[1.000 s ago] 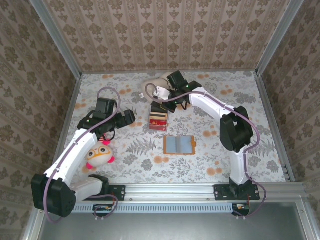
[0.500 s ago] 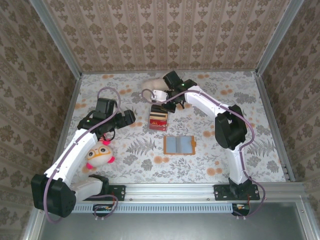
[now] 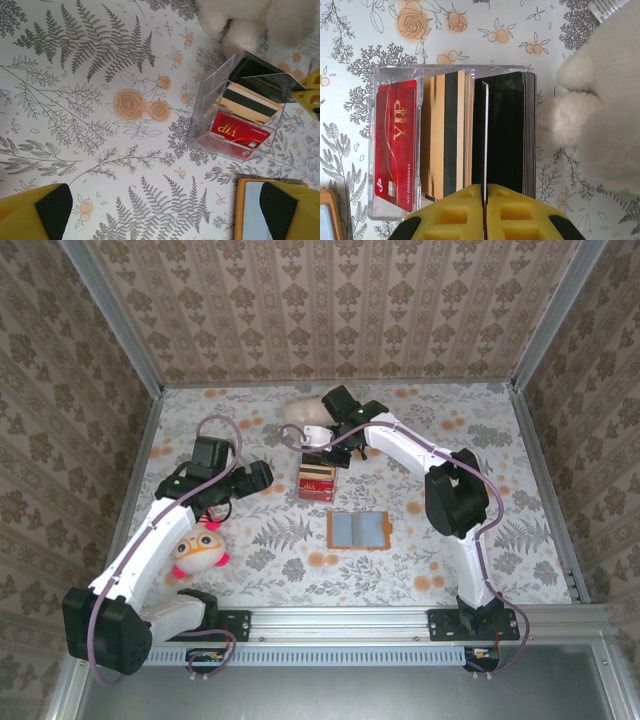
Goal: Take the credit cards out of the card holder
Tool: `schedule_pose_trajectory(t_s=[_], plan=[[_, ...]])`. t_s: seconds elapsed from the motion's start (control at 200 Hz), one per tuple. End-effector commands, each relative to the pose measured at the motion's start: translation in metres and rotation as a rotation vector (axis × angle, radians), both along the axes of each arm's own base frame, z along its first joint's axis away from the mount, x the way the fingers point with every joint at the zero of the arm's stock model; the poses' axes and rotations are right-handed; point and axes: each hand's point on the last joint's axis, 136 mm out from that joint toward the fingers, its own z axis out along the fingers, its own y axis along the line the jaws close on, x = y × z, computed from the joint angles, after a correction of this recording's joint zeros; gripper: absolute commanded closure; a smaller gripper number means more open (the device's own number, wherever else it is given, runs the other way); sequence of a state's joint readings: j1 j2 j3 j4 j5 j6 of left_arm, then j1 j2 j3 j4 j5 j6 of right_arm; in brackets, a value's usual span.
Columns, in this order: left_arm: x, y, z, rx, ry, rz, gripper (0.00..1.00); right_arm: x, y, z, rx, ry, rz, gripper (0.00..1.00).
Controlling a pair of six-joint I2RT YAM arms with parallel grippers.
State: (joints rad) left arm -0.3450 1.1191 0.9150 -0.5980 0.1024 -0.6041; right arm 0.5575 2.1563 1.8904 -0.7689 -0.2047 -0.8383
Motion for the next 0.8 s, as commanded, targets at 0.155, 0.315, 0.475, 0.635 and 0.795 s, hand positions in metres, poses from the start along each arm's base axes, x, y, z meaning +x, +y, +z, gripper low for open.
schedule_pose_trajectory(t_s=[0.155,0.315,0.475,0.635,0.795], plan=[[-0.002,-0.004,-0.001,-0.018,0.002,-0.036,0.0,0.01,0.002,-0.001,-0.027,-0.019,-0.031,0.83],[-0.002,-0.009,0.0,-0.038,0.0,-0.059,0.0,0.012,0.003,0.008,-0.007,-0.029,-0.046,0.79],[-0.002,-0.009,0.0,-0.035,0.002,-0.059,0.0,0.016,0.006,0.02,0.021,-0.054,-0.065,0.79],[-0.003,-0.009,-0.002,-0.036,0.009,-0.059,0.0,0.023,0.007,0.035,0.089,-0.051,-0.17,0.75],[-0.006,-0.012,-0.003,-0.055,0.018,-0.068,0.0,0.019,0.002,0.068,0.238,-0.052,-0.342,0.65]])
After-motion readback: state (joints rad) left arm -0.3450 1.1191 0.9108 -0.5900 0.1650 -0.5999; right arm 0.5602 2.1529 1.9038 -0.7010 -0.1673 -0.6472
